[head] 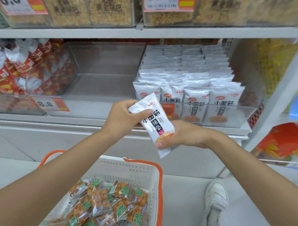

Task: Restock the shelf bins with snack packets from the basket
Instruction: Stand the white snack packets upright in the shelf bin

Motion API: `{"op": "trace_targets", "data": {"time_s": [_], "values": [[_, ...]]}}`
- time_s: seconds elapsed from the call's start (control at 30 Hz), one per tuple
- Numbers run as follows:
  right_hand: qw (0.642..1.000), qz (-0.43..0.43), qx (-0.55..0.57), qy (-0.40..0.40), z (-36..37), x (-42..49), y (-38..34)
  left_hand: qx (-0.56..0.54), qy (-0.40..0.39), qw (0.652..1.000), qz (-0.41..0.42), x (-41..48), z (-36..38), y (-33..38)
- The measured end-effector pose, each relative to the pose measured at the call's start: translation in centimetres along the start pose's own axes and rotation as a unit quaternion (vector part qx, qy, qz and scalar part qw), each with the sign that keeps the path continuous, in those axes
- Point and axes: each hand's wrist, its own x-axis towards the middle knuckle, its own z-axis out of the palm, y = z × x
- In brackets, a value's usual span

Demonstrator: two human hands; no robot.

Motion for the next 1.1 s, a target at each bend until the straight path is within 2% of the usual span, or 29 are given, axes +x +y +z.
{"op": "trace_targets", "data": {"time_s": [0.13,0.23,0.4,0.53,0.63,0.7,1.0,1.1], "values": [[0.991,-0.046,-0.035,0.117,-3.8,-4.5,-1.0,0.113,-0.007,0.985,0.133,1.5,3.4,4.9],[0.978,-0.097,-0.017,0.186,-7.1,-8.1,-1.4,0.112,-0.031,0.971,0.209,2.6,6.9,9.5],[0.928,-0.144,-0.03,0.343,-11.1,-11.4,-0.2,0.101,-0.129,0.956,0.244,5.1,11.4,14.6],[0.895,-0.107,-0.087,0.424,-12.7,-10.8,1.7,0.189,-0.15,0.933,0.265,6.8,13.3,15.2],[0.851,-0.071,-0.178,0.489,-12.7,-9.6,2.5,0.227,-0.159,0.921,0.275,7.5,14.3,14.8],[0.838,-0.069,-0.198,0.504,-12.5,-9.1,2.7,0.249,-0.16,0.914,0.279,7.8,14.5,14.7],[0.845,-0.072,-0.191,0.494,-12.8,-8.8,2.6,0.311,-0.164,0.887,0.3,8.8,14.6,15.4],[0.861,-0.074,-0.179,0.47,-12.5,-8.6,2.7,0.337,-0.177,0.876,0.295,8.9,14.6,15.1]]}}
